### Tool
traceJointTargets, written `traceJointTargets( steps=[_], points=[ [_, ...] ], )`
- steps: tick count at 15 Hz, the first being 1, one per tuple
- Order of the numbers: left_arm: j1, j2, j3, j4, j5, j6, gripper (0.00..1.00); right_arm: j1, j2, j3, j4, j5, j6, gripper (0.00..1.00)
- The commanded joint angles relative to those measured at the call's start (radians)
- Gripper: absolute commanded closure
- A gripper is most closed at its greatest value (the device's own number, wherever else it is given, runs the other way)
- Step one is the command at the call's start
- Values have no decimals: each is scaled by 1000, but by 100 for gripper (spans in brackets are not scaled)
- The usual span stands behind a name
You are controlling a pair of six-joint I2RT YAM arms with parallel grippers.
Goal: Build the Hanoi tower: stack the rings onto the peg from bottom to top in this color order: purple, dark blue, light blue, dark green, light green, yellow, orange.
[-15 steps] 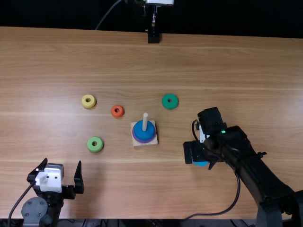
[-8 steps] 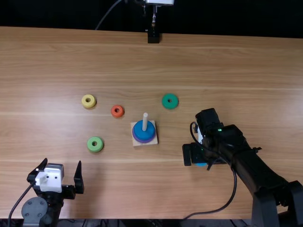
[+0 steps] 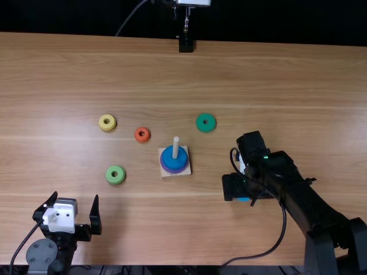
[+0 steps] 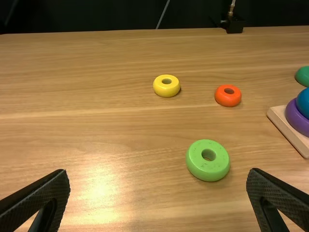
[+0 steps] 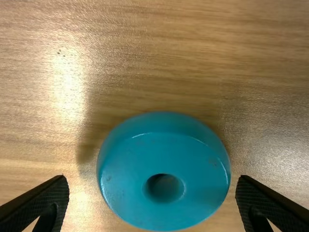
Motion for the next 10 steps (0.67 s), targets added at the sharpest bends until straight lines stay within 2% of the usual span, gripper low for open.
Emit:
traceJointTargets(
  steps=[1, 4, 5, 7, 9, 10],
  points=[
    [-8, -12, -112, -77, 4, -5, 0, 0, 44, -11, 1, 2, 8, 16],
    [-8, -12, -112, -77, 4, -5, 0, -2, 47, -5, 1, 2, 8, 18],
    [-8, -12, -112, -77, 4, -7, 0, -2, 47, -3, 1, 2, 10, 21],
    [-8, -12, -112, -77, 4, -5, 0, -3, 45, -5, 6, 4, 10, 66],
    [-8, -12, -112, -77, 4, -5, 0, -3, 45, -11, 56, 6, 8, 97],
    [-8, -12, -112, -77, 4, -5, 0, -3, 44, -11, 63, 4, 8, 100]
  ],
)
